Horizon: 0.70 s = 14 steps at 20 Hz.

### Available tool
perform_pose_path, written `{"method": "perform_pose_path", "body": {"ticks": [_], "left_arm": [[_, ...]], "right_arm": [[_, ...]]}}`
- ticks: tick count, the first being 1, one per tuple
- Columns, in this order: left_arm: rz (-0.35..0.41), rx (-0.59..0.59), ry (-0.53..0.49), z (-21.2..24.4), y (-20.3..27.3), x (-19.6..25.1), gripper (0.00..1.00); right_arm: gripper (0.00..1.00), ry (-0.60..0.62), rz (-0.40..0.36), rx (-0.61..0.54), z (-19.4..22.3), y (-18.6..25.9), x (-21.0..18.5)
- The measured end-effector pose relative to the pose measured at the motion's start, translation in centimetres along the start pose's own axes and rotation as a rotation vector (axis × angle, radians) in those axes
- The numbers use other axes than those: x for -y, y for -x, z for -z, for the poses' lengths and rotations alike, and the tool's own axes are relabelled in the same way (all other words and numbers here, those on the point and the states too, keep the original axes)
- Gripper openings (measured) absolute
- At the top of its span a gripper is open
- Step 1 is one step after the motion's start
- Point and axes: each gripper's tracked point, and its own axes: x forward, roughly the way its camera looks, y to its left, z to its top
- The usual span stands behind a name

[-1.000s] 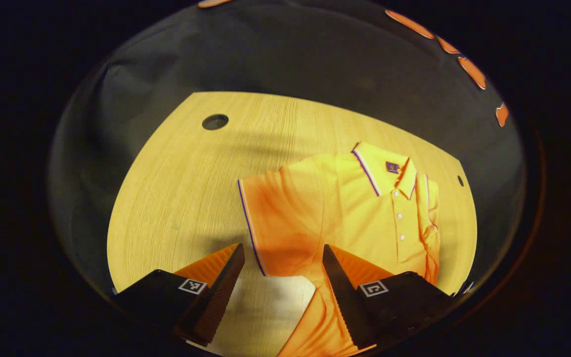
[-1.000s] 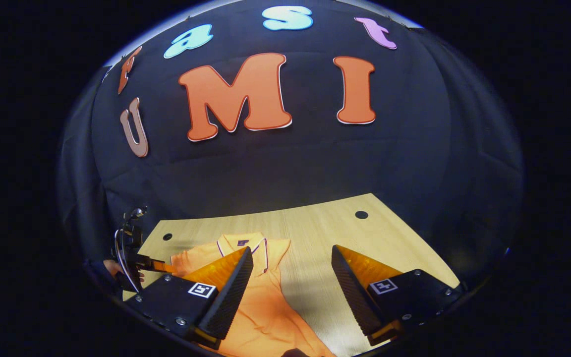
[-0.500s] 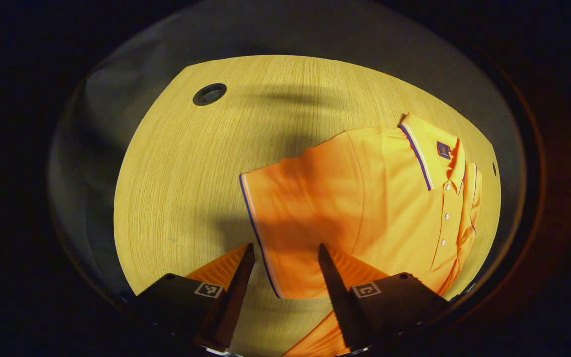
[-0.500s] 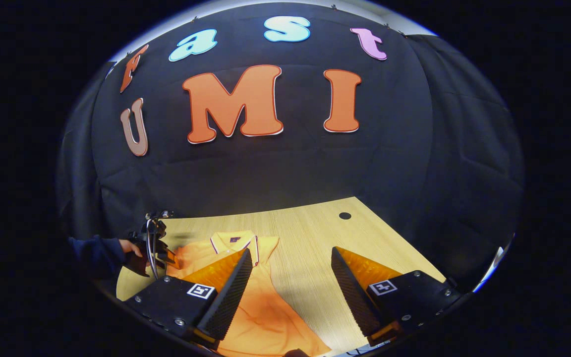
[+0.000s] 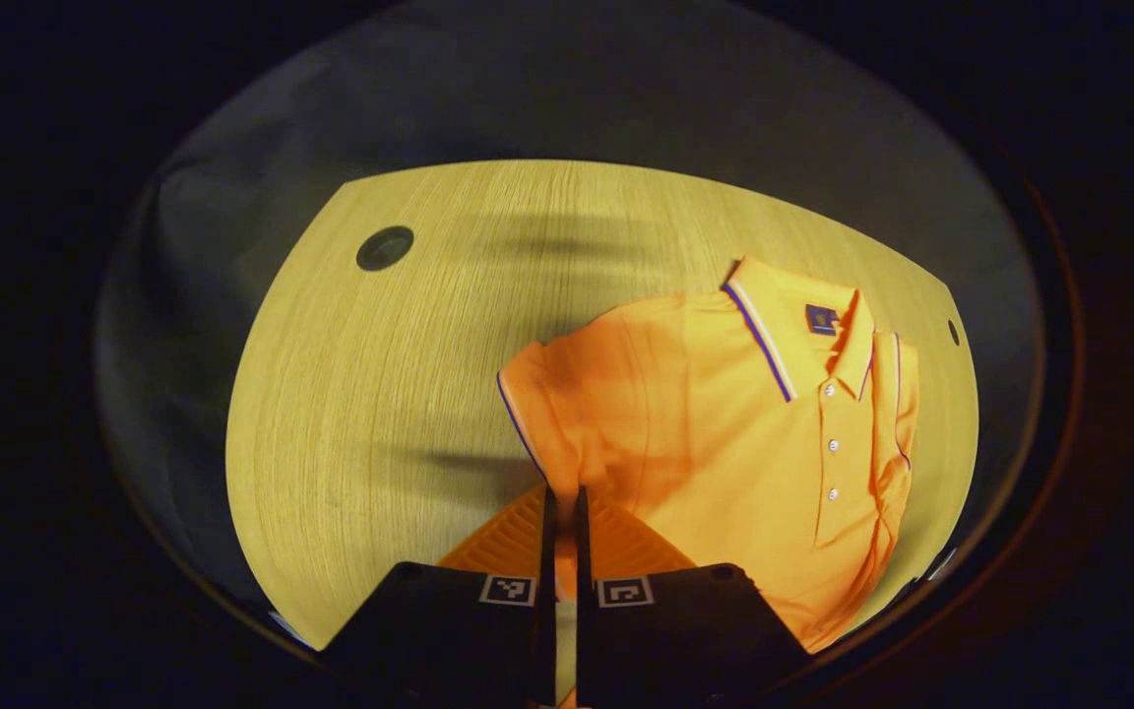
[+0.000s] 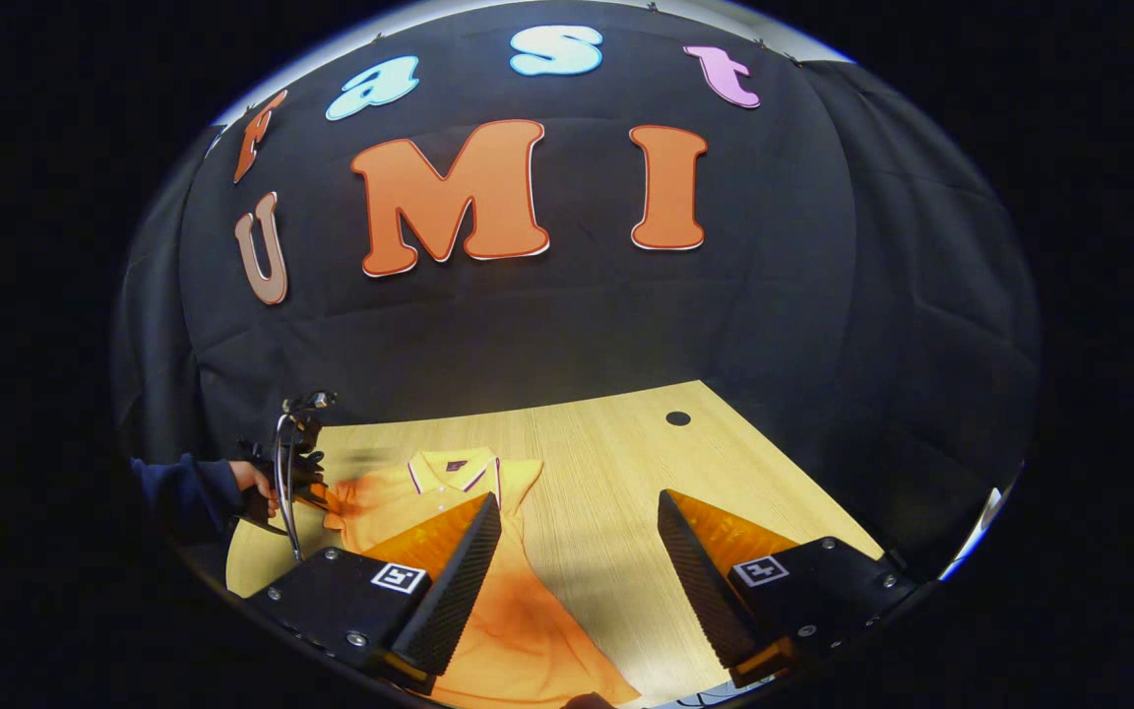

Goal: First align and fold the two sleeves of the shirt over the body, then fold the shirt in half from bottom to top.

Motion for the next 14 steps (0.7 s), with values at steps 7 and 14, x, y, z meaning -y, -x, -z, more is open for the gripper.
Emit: {"method": "perform_pose_path", "body": {"ticks": [7,14], "left_arm": [[0.091,0.099,-0.181,-2.7,4.3,8.2,0.08],[0.274,0.154,-0.296,-2.6,5.5,17.6,0.24]], "right_arm": [[0.98,0.036,-0.029,0.006,-0.4,-0.9,0.7],[0.98,0.021,-0.04,-0.012,0.1,-1.9,2.2]]}}
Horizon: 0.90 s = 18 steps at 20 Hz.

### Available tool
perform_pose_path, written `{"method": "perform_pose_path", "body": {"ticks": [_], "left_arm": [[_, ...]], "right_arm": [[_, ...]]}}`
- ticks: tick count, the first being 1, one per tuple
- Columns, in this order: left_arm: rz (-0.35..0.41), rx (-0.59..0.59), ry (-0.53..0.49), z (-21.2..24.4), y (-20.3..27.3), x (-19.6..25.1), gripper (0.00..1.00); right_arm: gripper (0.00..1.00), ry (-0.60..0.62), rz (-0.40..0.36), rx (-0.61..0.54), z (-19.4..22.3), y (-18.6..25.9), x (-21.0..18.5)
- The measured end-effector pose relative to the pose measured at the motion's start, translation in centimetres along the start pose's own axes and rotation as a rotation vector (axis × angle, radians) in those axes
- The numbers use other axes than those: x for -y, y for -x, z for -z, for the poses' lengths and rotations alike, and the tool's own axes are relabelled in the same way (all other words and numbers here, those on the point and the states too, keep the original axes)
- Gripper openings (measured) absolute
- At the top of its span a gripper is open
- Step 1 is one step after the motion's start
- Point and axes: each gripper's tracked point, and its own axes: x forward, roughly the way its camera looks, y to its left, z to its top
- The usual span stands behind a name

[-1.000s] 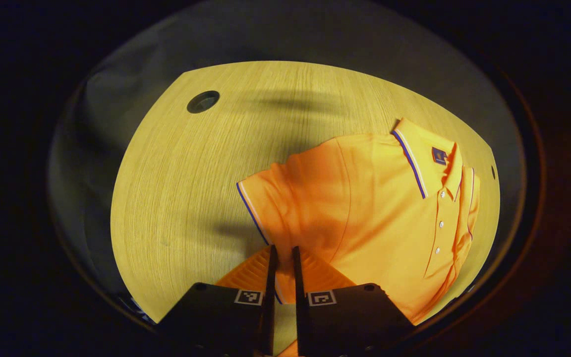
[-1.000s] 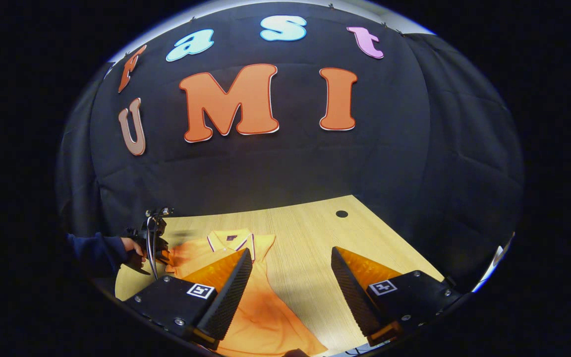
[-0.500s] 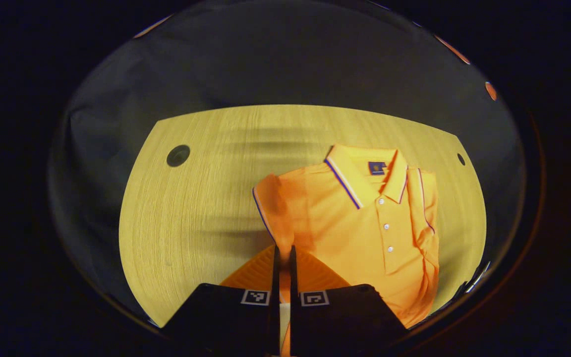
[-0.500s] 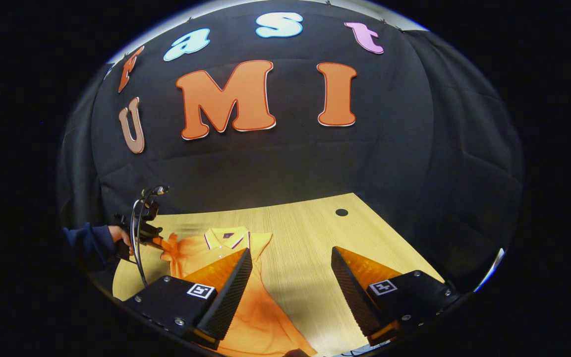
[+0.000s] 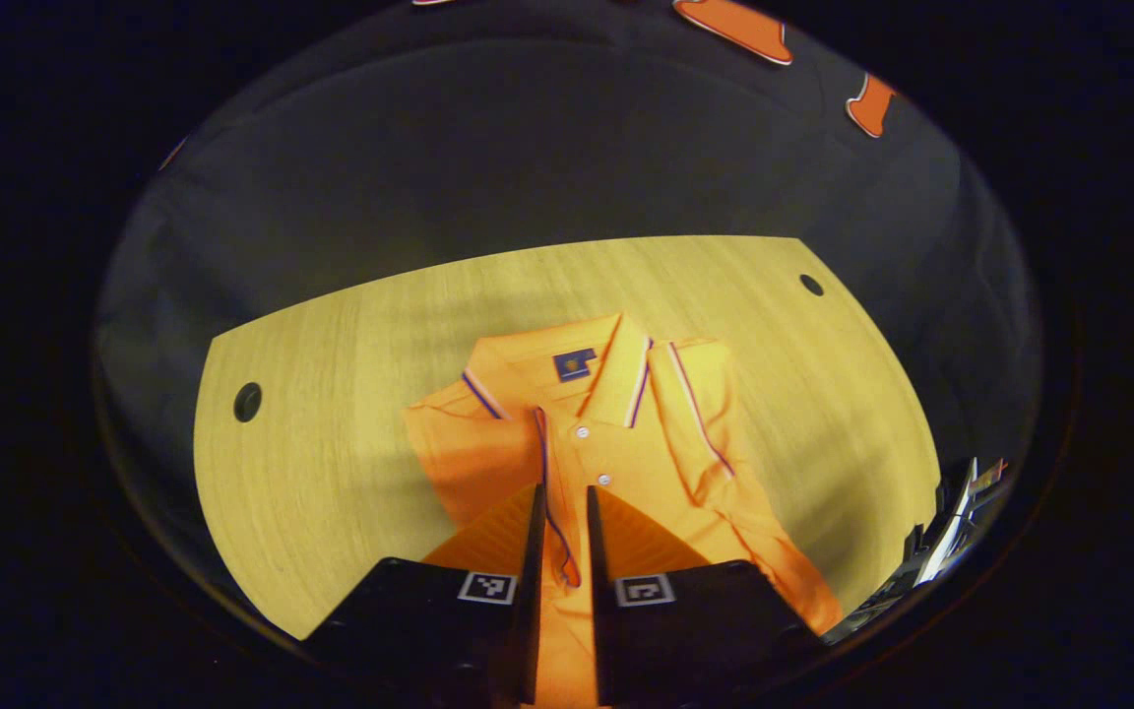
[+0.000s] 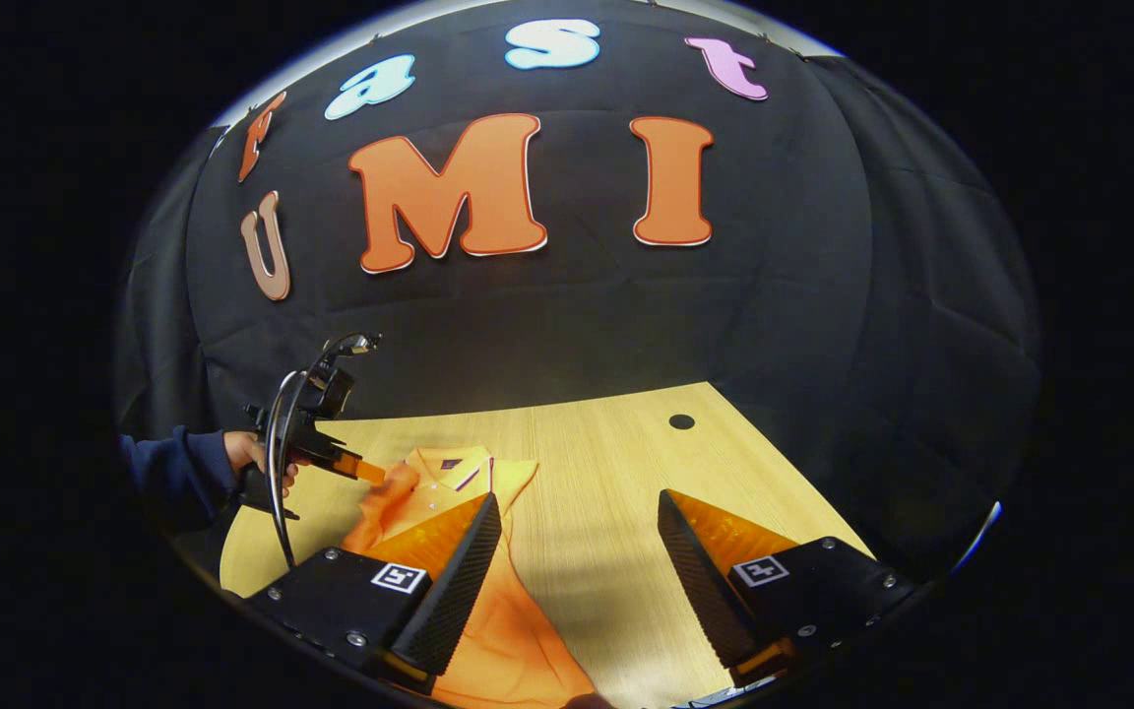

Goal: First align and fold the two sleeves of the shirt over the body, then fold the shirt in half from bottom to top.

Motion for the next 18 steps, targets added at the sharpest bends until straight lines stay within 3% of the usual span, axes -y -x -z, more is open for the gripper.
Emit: {"method": "perform_pose_path", "body": {"ticks": [1,2,3,4,6,9,10,18], "left_arm": [[0.013,0.014,-0.002,-0.2,0.4,0.6,0.31],[0.023,0.038,-0.006,-0.5,0.7,0.9,0.5],[0.018,0.057,-0.011,-0.7,1.1,0.9,0.53],[0.005,0.083,-0.018,-0.8,1.9,0.6,0.68],[-0.033,0.149,-0.038,-1.3,3.6,-0.3,0.83],[-0.046,0.262,-0.031,-1.6,8.0,-1.1,0.92],[-0.052,0.309,-0.029,-1.6,9.4,-1.4,0.99],[-0.116,0.681,-0.05,-1.8,21.8,-3.0,0.98]], "right_arm": [[0.97,0.001,0.002,0.0,0.0,-0.1,0.2],[0.98,0.003,-0.004,0.004,-0.2,-0.2,0.1],[0.98,0.006,-0.002,0.011,-0.4,-0.4,0.1],[0.98,0.011,-0.006,0.017,-0.5,-0.5,0.0],[0.98,0.022,-0.005,0.029,-0.7,-0.7,-0.6],[0.98,0.035,-0.004,0.094,-1.9,-0.6,-2.2],[0.98,0.04,-0.008,0.124,-2.4,-0.4,-2.9],[0.98,0.09,-0.003,0.256,-3.6,2.2,-6.9]]}}
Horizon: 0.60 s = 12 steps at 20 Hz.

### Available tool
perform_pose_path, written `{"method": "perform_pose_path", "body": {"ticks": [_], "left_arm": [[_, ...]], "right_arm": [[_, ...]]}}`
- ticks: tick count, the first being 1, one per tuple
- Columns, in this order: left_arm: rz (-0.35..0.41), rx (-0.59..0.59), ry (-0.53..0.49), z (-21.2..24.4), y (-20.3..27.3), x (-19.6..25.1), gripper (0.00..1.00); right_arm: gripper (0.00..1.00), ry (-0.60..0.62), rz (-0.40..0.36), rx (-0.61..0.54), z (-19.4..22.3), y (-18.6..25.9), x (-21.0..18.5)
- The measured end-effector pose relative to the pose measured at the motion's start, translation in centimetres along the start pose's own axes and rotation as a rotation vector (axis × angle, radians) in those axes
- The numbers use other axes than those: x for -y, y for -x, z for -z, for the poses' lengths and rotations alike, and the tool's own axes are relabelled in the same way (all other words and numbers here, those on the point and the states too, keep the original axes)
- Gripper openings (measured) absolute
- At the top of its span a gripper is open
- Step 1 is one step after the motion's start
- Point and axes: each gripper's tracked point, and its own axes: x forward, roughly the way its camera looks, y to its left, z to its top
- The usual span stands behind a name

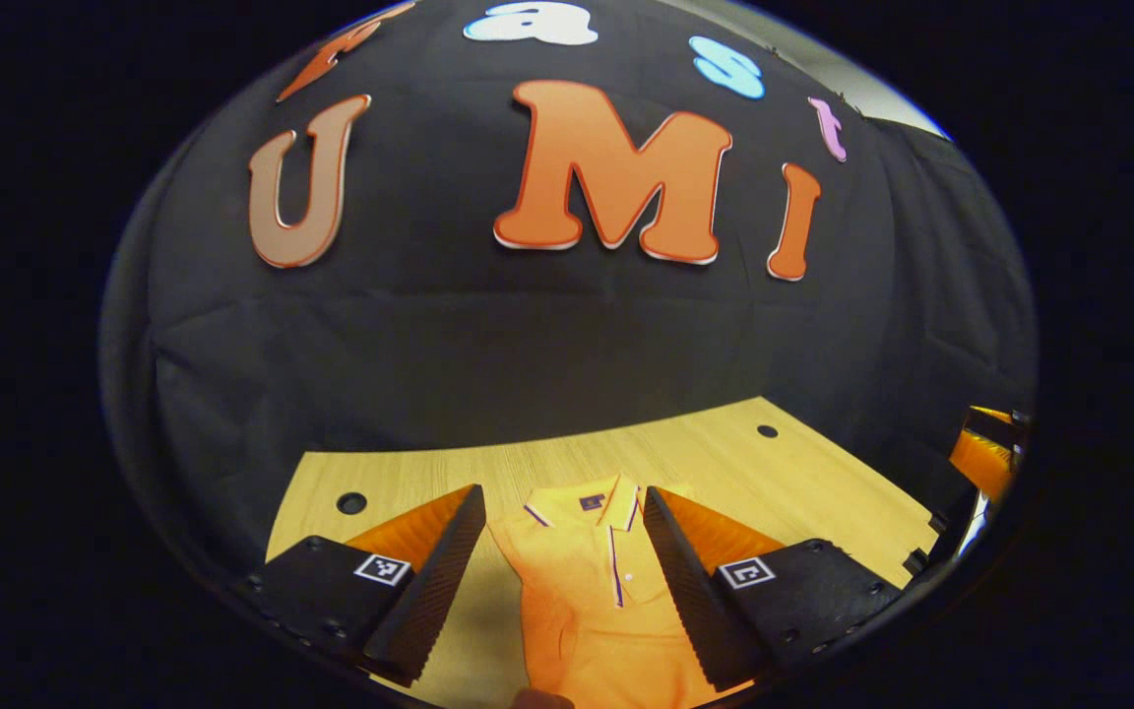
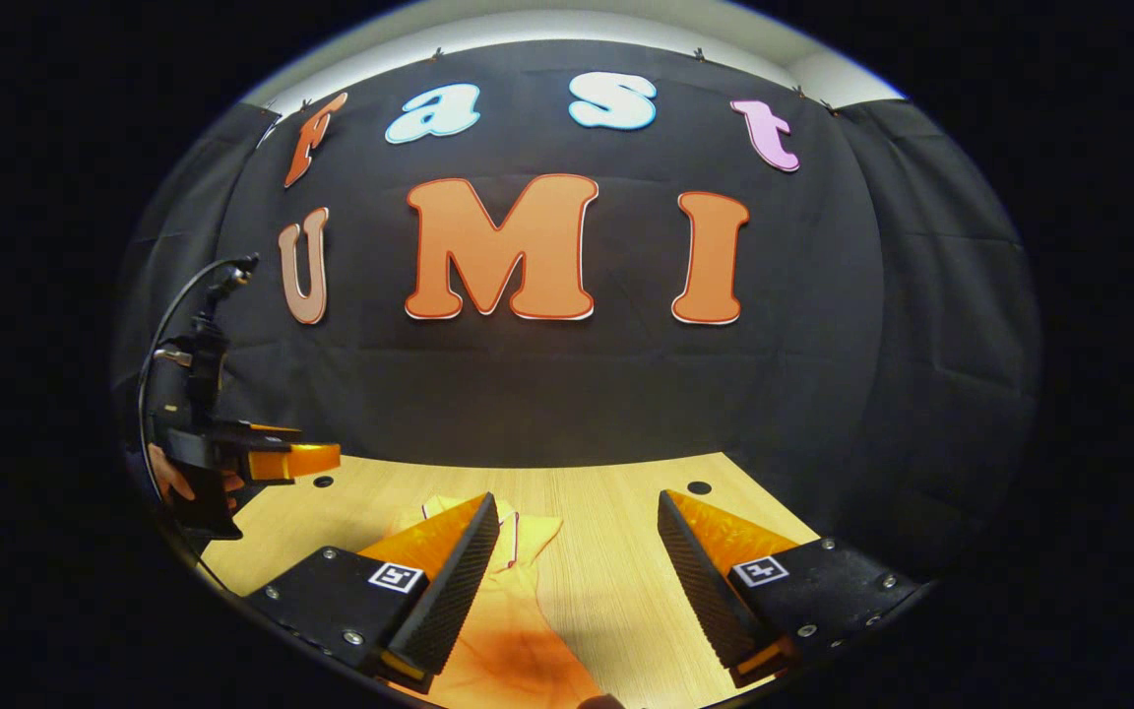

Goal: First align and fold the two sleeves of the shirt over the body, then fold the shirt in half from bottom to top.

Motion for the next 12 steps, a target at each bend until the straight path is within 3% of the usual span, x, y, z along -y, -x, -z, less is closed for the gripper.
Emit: {"method": "perform_pose_path", "body": {"ticks": [3,12], "left_arm": [[-0.051,0.123,-0.023,-2.4,4.0,-0.4,0.97],[-0.219,0.379,-0.006,-3.5,16.6,2.1,0.97]], "right_arm": [[0.98,0.013,-0.046,0.042,-0.8,0.8,-0.9],[0.98,0.044,-0.17,0.126,-1.4,5.3,0.6]]}}
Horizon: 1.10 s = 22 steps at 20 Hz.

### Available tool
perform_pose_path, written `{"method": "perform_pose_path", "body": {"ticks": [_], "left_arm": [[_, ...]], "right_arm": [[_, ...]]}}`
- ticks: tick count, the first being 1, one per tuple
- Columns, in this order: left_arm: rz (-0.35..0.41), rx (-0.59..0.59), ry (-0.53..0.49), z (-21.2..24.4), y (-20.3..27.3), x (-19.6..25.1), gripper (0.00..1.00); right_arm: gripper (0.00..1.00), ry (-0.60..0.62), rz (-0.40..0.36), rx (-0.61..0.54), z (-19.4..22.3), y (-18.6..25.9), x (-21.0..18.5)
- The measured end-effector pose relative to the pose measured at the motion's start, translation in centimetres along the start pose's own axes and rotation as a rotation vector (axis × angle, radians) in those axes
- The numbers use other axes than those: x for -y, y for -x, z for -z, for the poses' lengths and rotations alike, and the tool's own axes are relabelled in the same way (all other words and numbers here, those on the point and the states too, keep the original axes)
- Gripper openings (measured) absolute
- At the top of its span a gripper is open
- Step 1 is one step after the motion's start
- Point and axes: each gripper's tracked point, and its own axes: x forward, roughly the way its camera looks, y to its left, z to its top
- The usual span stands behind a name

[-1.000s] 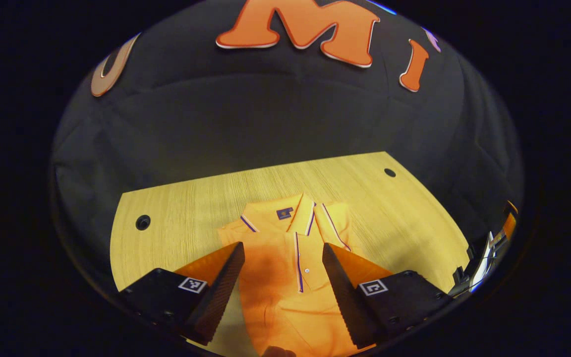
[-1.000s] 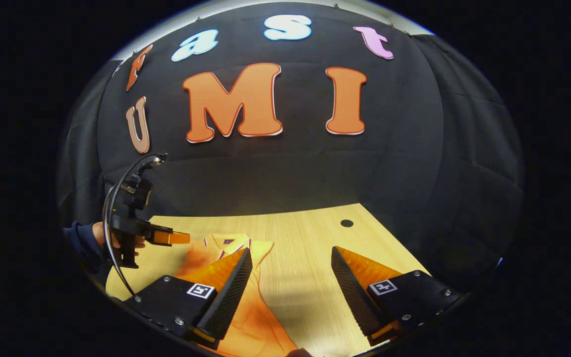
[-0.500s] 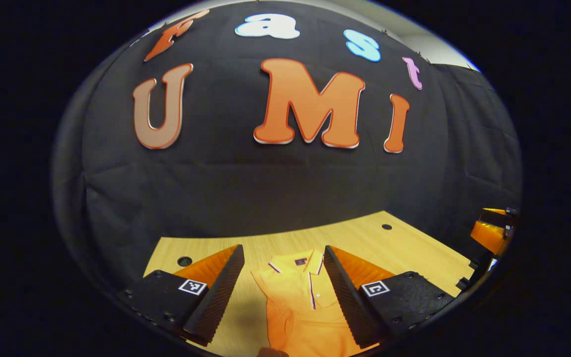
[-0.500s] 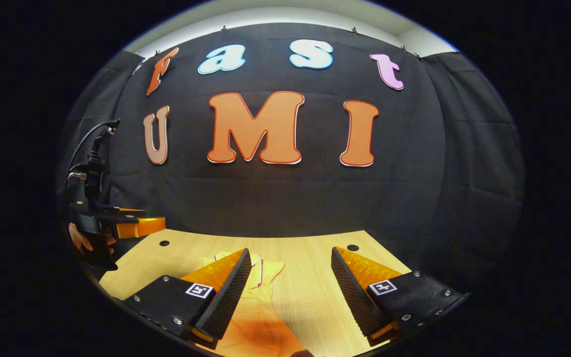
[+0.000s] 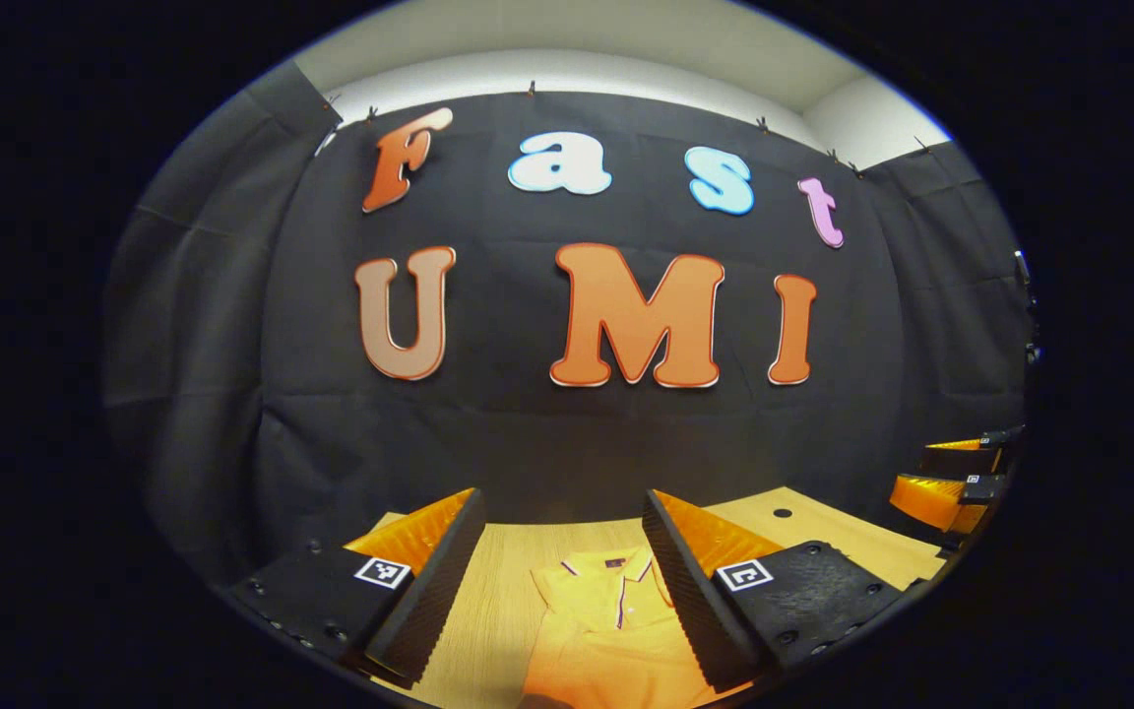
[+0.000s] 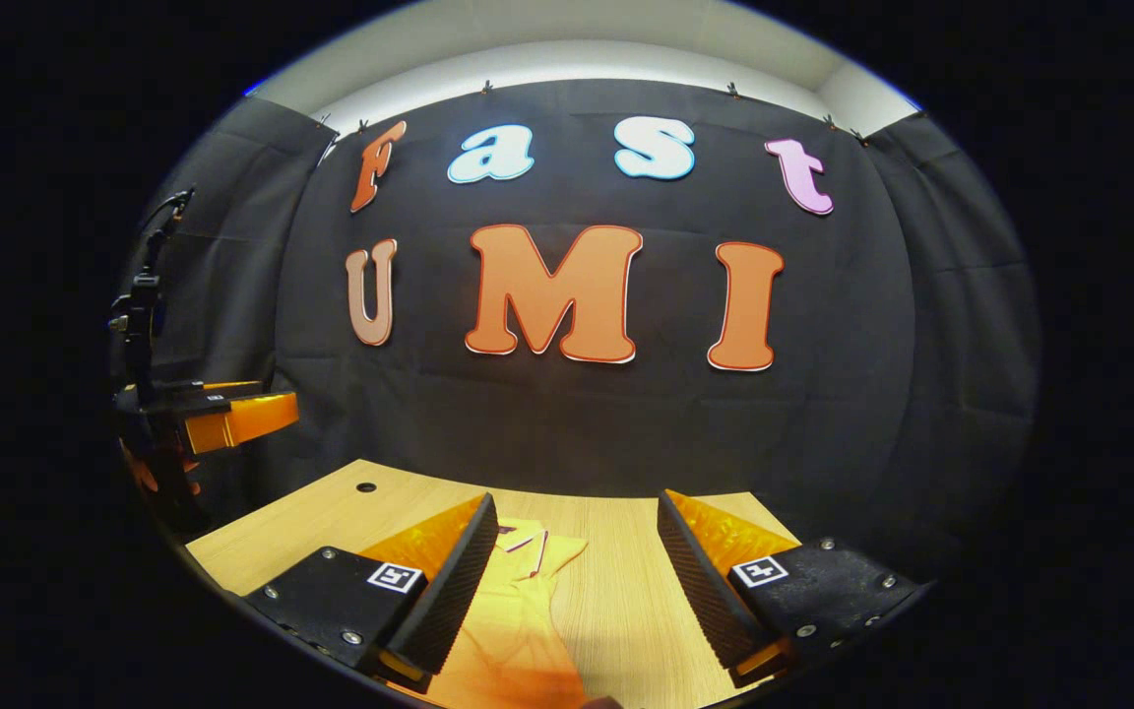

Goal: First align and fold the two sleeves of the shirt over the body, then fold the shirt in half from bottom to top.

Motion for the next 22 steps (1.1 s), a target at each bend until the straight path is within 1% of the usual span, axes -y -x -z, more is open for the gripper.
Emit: {"method": "perform_pose_path", "body": {"ticks": [2,3,4,6,7,8,9,11,13,15,17,20,22], "left_arm": [[-0.035,0.069,-0.018,-1.4,2.8,0.0,0.96],[-0.047,0.085,-0.019,-1.9,4.0,0.1,0.94],[-0.06,0.098,-0.015,-2.0,5.5,0.3,0.96],[-0.084,0.098,-0.016,-1.6,7.7,0.7,0.96],[-0.092,0.083,-0.024,-1.0,8.4,0.9,0.94],[-0.103,0.054,-0.038,-0.1,9.0,1.2,0.94],[-0.105,0.014,-0.051,1.1,9.5,1.3,0.96],[-0.099,-0.051,-0.063,3.3,10.6,2.0,0.97],[-0.083,-0.113,-0.052,5.4,11.3,2.4,0.96],[-0.082,-0.181,-0.056,8.2,11.9,1.8,0.96],[-0.08,-0.264,-0.071,11.1,12.2,1.0,0.98],[-0.061,-0.414,-0.097,15.3,13.1,0.8,0.99],[-0.05,-0.518,-0.084,18.6,13.9,0.2,0.99]], "right_arm": [[0.99,0.002,-0.021,0.02,-0.1,1.4,0.3],[0.99,0.006,-0.031,0.034,-0.2,2.1,0.4],[0.99,0.01,-0.041,0.046,-0.4,2.6,0.3],[0.99,0.013,-0.074,0.07,-0.2,3.5,0.2],[0.98,0.014,-0.092,0.054,0.6,3.6,0.0],[0.98,0.008,-0.107,0.024,1.6,3.8,0.0],[0.98,0.002,-0.123,-0.008,2.7,4.2,0.0],[0.99,0.0,-0.151,-0.066,4.5,4.7,-0.1],[0.99,0.001,-0.161,-0.124,6.7,5.3,0.2],[0.99,0.005,-0.171,-0.193,9.2,5.8,0.3],[0.99,0.0,-0.165,-0.276,12.3,6.3,0.6],[0.98,-0.075,-0.157,-0.426,16.9,7.4,0.7],[0.98,-0.115,-0.154,-0.519,19.9,8.1,0.7]]}}
